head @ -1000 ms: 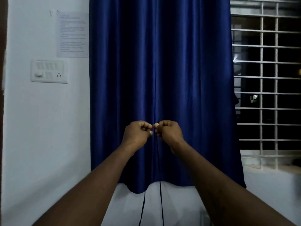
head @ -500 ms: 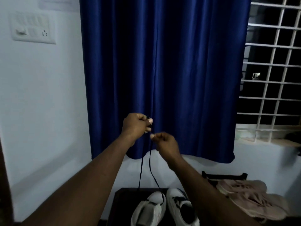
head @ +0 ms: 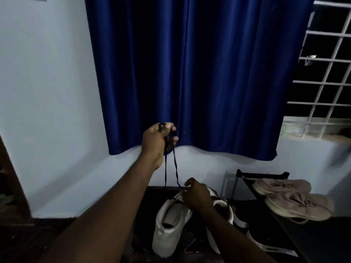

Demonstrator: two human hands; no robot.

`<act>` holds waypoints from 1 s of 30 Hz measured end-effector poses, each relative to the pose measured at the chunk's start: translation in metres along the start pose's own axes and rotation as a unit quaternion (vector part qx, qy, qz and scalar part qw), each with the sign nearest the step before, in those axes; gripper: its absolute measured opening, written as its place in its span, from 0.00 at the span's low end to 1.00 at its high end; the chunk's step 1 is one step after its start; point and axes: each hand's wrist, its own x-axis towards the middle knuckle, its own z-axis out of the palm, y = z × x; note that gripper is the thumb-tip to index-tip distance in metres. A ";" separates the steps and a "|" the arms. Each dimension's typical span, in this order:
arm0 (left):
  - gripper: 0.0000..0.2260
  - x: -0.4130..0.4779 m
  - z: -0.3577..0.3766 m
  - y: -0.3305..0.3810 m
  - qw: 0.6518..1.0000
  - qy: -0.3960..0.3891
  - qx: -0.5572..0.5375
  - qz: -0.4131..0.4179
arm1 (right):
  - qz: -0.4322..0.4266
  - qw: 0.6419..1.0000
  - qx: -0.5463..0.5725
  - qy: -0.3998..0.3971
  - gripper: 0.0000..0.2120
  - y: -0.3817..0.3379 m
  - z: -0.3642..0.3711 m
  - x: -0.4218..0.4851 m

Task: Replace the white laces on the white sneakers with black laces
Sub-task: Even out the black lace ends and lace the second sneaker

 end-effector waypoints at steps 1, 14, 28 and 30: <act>0.06 0.001 -0.004 -0.007 0.999 0.004 0.039 0.001 | 0.001 1.000 -0.022 -0.002 0.12 0.001 0.003 0.001; 0.05 -0.045 -0.076 -0.134 0.862 -0.112 0.492 -0.054 | 0.067 0.982 0.179 -0.002 0.13 -0.020 0.001 -0.001; 0.12 -0.055 -0.072 -0.165 0.851 -0.028 0.522 -0.039 | 0.050 0.929 0.365 0.029 0.10 -0.035 -0.023 0.020; 0.07 -0.053 -0.070 -0.157 0.876 0.002 0.480 -0.047 | 0.048 0.938 0.343 0.001 0.10 -0.031 -0.022 0.020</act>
